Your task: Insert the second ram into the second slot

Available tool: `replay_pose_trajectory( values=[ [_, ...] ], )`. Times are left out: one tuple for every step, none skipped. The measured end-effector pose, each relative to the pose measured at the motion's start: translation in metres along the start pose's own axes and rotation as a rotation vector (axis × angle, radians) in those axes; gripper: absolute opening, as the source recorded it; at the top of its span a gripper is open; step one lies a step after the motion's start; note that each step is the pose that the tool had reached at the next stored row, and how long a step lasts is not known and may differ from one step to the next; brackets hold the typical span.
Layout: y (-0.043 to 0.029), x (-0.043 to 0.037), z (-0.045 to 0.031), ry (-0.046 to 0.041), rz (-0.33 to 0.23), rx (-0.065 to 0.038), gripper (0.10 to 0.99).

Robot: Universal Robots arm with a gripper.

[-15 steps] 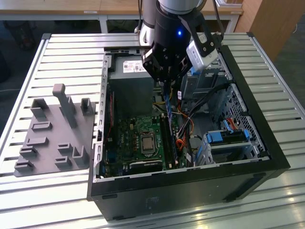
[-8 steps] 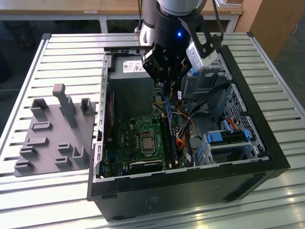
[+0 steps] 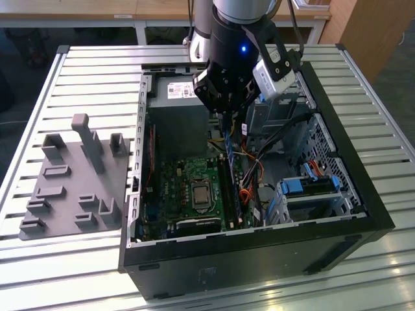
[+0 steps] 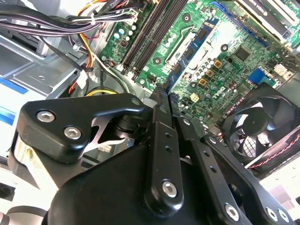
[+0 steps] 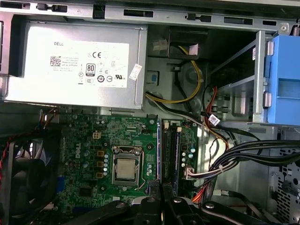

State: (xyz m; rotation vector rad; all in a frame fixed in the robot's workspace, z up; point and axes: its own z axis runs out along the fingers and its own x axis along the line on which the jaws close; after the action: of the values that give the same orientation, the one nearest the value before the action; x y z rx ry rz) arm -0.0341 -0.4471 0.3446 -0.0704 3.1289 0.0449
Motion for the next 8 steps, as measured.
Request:
replay_pose_trajectory(
  values=[
    [0.0, 0.0, 0.0003, 0.0, 0.0, 0.0, 0.133],
    [0.0, 0.0, 0.0006, 0.0, 0.0, 0.0, 0.133],
    [0.0, 0.0, 0.0008, 0.0, 0.0, 0.0, 0.133],
    [0.0, 0.0, 0.0011, 0.0, 0.0, 0.0, 0.133],
    [0.0, 0.0, 0.0014, 0.0, 0.0, 0.0, 0.133],
    [-0.0001, 0.0, 0.0015, 0.0, 0.0, 0.0, 0.133],
    [-0.0001, 0.0, 0.0017, 0.0001, 0.0, 0.0, 0.133],
    [-0.0001, 0.0, 0.0019, 0.0, 0.0, 0.0, 0.133]
  ],
)
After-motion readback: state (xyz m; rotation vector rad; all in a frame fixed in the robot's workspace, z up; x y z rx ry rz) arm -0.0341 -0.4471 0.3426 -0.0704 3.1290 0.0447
